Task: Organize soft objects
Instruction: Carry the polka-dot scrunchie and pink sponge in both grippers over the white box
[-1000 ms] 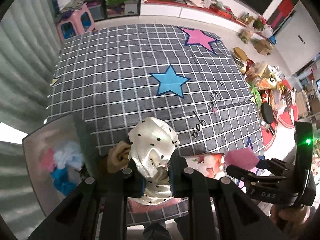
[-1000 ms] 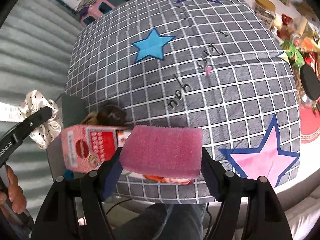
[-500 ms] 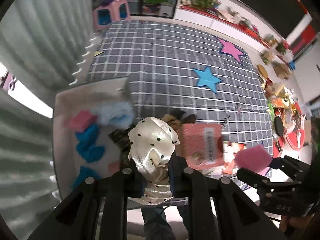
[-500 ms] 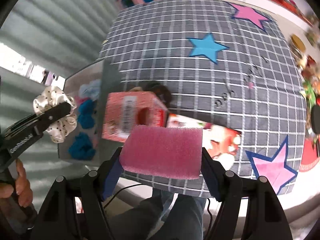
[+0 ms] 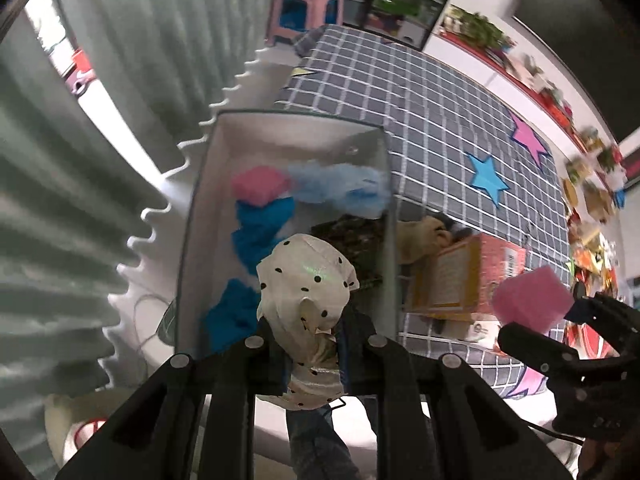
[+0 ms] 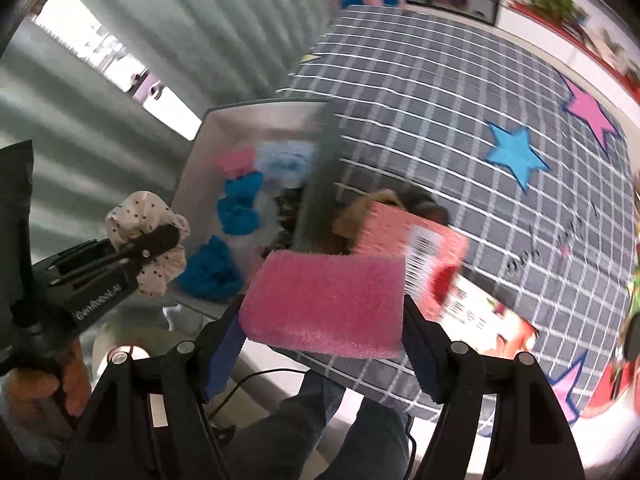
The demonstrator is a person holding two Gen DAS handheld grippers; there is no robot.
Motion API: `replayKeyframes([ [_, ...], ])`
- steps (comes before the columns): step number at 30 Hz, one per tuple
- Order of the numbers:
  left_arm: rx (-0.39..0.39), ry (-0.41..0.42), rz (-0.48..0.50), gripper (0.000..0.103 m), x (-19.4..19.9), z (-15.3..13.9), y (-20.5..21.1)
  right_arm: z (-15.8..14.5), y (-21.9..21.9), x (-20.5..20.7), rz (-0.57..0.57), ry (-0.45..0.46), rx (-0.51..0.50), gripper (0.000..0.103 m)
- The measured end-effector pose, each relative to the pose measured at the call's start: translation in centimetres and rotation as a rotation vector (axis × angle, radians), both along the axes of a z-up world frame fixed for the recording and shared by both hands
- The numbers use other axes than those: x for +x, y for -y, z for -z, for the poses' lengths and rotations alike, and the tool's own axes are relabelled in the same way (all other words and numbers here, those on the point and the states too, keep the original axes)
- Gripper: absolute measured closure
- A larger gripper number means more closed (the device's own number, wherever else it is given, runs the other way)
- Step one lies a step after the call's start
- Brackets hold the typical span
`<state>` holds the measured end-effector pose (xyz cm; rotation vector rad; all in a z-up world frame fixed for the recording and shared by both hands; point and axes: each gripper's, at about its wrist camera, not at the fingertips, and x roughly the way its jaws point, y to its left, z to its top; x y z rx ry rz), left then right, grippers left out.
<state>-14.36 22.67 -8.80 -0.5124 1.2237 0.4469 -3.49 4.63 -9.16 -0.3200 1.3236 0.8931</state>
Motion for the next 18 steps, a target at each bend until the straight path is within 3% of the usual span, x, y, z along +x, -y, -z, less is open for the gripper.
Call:
replayKeyframes([
  [8, -0.021, -0.028, -0.069, 0.084, -2.4, 1.3, -1.5, 0.2, -4.7, -2.2, -0.132, 0.01, -0.019, 0.029],
  [18, -0.029, -0.04, -0.095, 0.084, -3.2, 2.0, -2.1, 0.3, -7.3, -3.1, -0.194, 0.012, -0.033, 0.029],
])
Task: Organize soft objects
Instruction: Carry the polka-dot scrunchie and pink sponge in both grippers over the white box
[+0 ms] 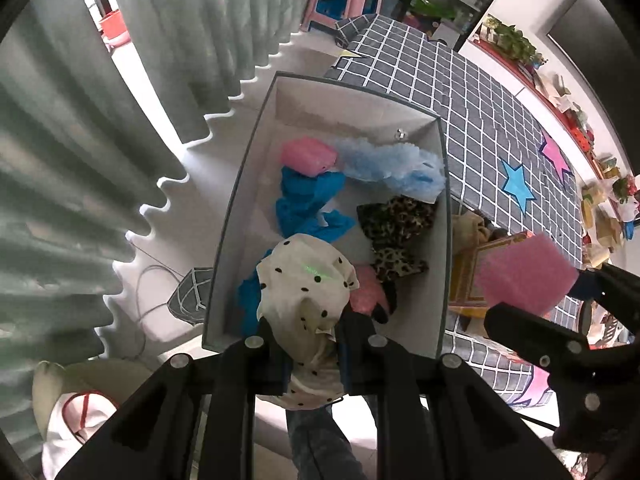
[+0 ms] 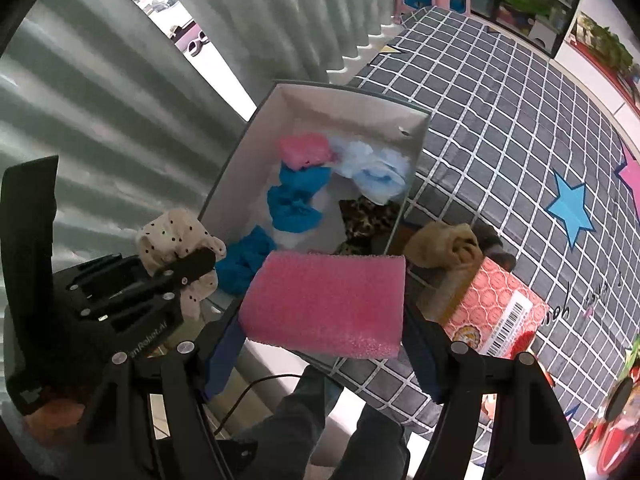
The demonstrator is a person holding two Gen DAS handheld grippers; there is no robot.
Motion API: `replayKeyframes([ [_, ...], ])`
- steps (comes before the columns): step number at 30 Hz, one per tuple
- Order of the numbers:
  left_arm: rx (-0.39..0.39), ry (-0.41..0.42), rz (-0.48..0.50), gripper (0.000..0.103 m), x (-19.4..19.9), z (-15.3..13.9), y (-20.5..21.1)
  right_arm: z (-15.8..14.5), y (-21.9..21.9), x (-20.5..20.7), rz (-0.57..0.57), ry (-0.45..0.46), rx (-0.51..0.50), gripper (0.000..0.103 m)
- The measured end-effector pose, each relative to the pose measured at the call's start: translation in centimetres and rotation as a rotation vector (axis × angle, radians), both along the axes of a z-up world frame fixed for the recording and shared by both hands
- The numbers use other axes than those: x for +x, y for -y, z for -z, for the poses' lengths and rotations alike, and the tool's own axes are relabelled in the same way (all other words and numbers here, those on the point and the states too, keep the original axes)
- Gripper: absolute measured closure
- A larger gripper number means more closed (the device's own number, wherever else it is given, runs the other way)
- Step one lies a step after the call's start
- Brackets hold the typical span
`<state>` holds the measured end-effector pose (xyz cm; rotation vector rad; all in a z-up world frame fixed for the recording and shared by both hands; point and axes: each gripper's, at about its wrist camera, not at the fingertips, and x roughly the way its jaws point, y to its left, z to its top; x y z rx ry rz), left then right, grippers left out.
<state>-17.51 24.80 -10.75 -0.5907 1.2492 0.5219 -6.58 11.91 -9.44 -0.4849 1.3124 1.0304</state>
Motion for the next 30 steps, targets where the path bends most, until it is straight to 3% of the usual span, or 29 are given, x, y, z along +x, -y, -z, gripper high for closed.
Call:
replayKeyframes([
  [30, -0.007, -0.049, 0.011, 0.084, 0.2, 1.5, -0.5, 0.8, -2.3, 0.0, -0.028, -0.025, -0.025, 0.029],
])
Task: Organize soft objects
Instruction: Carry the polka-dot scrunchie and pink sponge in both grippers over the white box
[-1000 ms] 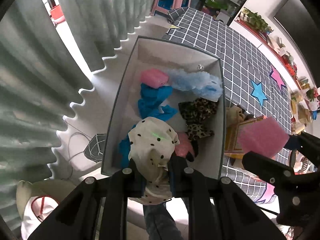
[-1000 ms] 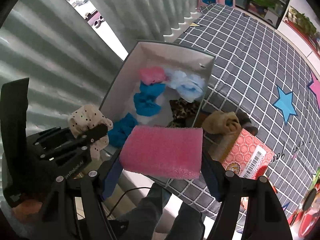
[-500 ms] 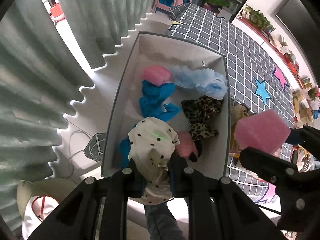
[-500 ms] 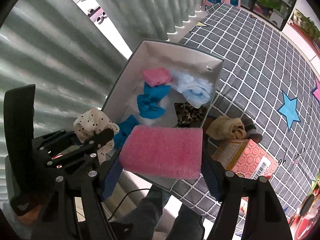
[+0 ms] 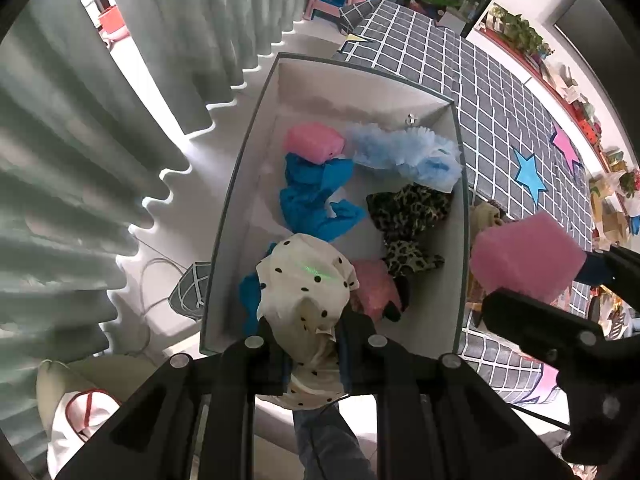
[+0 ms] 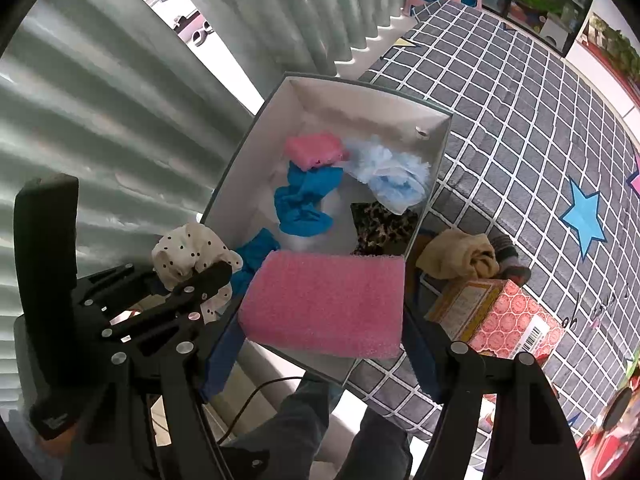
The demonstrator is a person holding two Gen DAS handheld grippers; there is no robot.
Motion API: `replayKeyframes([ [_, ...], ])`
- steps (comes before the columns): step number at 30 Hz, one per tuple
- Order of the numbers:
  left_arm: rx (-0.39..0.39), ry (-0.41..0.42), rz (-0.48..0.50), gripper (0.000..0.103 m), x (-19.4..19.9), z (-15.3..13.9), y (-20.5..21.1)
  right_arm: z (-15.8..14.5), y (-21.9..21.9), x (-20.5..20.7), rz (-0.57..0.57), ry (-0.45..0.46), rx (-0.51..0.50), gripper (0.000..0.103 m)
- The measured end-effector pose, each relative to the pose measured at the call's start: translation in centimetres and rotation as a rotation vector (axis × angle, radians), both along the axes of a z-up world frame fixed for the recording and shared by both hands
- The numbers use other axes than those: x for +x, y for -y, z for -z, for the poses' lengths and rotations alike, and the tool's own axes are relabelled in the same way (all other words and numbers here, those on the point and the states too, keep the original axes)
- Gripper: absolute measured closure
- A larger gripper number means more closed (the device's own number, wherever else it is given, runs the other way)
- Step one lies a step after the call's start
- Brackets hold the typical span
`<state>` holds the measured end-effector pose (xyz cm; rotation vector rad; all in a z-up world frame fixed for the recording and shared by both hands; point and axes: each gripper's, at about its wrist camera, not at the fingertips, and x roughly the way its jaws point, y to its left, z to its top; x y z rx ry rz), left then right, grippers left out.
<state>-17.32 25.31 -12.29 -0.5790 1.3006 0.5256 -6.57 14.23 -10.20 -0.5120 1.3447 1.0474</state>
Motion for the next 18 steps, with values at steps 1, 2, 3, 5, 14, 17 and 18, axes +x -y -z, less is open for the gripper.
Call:
replayKeyframes([
  [1, 0.0, -0.001, 0.001, 0.084, 0.03, 0.01, 0.01, 0.0, 0.02, 0.02, 0.001, -0.001, 0.0, 0.029],
  [2, 0.001, -0.002, 0.003, 0.084, 0.07, 0.03, 0.02, 0.01, 0.03, 0.03, 0.002, -0.002, 0.0, 0.029],
  [3, 0.001, -0.004, 0.005, 0.084, 0.1, 0.07, 0.04, 0.02, 0.05, 0.06, 0.004, -0.002, 0.0, 0.029],
  [5, 0.001, -0.007, 0.008, 0.084, 0.16, 0.15, 0.08, 0.05, 0.08, 0.11, 0.007, -0.004, 0.0, 0.029],
  [14, -0.001, -0.02, 0.01, 0.084, 0.18, 0.55, 0.11, 0.34, 0.05, 0.22, 0.013, -0.01, -0.002, 0.029],
  [17, -0.001, -0.024, 0.008, 0.084, 0.24, 0.66, 0.03, 0.38, -0.09, 0.25, 0.012, -0.01, -0.003, 0.029],
  [18, -0.002, -0.025, 0.008, 0.084, 0.25, 0.72, 0.0, 0.42, -0.14, 0.27, 0.013, -0.01, -0.004, 0.029],
])
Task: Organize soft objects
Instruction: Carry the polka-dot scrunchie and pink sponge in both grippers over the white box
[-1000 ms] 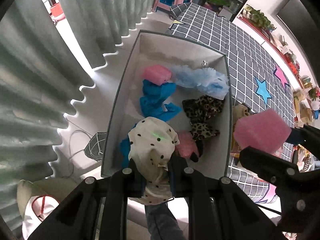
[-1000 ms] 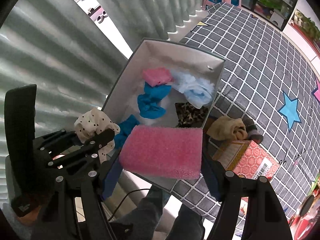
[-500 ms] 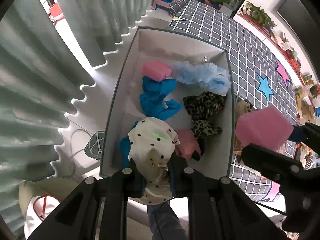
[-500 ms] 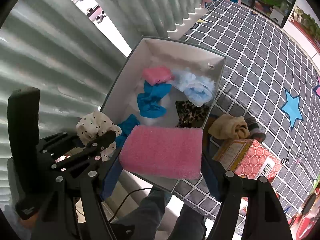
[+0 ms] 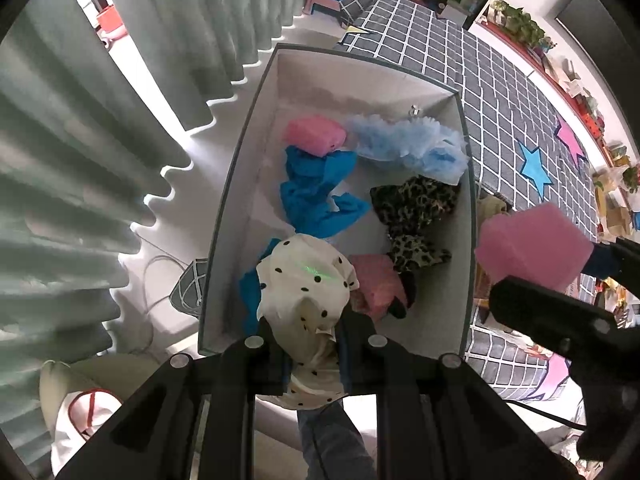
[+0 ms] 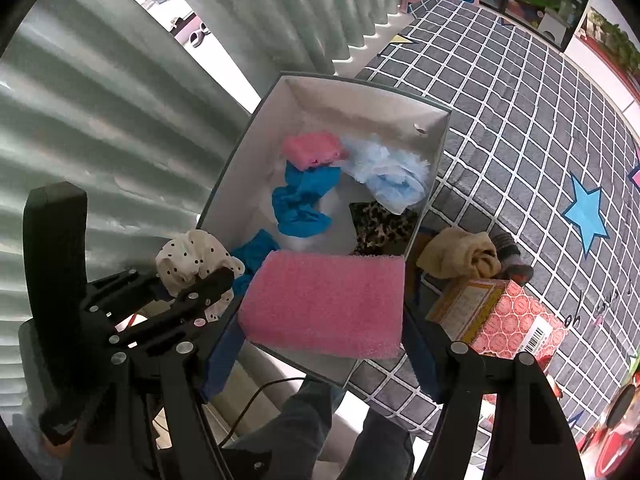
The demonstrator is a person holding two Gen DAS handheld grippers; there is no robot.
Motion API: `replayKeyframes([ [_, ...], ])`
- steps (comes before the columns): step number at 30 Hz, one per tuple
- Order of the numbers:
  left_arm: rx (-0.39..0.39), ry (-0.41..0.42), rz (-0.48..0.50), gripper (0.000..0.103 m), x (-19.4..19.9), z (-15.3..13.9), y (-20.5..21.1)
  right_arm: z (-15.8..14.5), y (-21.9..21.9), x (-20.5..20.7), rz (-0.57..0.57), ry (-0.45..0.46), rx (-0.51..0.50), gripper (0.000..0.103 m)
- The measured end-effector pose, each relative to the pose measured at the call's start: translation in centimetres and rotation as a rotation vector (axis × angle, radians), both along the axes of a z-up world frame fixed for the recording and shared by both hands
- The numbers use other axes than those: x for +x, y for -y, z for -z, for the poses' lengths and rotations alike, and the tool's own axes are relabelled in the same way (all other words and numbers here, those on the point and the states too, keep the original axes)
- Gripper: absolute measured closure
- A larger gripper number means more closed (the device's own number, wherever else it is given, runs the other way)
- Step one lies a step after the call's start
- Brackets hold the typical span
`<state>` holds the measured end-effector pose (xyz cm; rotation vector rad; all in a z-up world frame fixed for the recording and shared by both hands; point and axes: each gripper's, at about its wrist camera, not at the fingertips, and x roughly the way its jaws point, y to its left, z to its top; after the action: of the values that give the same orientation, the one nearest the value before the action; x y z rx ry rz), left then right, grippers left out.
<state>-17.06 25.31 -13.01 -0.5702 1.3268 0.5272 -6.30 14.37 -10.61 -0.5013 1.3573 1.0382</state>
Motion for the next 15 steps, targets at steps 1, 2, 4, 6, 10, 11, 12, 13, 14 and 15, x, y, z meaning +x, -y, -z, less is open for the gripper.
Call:
replayKeyframes([
  [1, 0.0, -0.002, 0.0, 0.084, 0.0, 0.1, 0.0, 0.0, -0.1, 0.0, 0.0, 0.0, -0.001, 0.029],
  [2, -0.001, -0.003, 0.0, 0.084, 0.1, 0.2, 0.0, 0.1, -0.1, 0.1, 0.001, -0.002, -0.002, 0.029],
  [4, -0.002, -0.007, -0.001, 0.084, 0.2, 0.3, -0.1, 0.2, -0.2, 0.2, 0.004, -0.005, -0.005, 0.029],
  [6, -0.002, -0.01, -0.001, 0.084, 0.3, 0.5, -0.1, 0.4, -0.3, 0.3, 0.007, -0.007, -0.011, 0.029],
  [10, -0.004, -0.019, 0.0, 0.084, 0.5, 0.9, -0.2, 0.8, -0.7, 0.5, 0.015, -0.009, -0.022, 0.029],
  [11, -0.003, -0.023, 0.001, 0.084, 0.6, 1.1, -0.3, 1.0, -0.8, 0.6, 0.017, -0.01, -0.024, 0.029],
  [12, -0.002, -0.025, 0.001, 0.084, 0.7, 1.2, -0.3, 1.0, -0.9, 0.6, 0.018, -0.011, -0.025, 0.029],
  [13, -0.001, -0.029, 0.001, 0.084, 0.7, 1.3, -0.3, 1.1, -1.0, 0.7, 0.018, -0.012, -0.027, 0.029],
  [14, -0.001, -0.032, 0.0, 0.084, 0.7, 1.5, -0.4, 1.1, -1.1, 0.7, 0.019, -0.011, -0.028, 0.029],
  [15, -0.001, -0.036, 0.0, 0.084, 0.8, 1.6, -0.5, 1.2, -1.3, 0.8, 0.018, -0.01, -0.029, 0.029],
])
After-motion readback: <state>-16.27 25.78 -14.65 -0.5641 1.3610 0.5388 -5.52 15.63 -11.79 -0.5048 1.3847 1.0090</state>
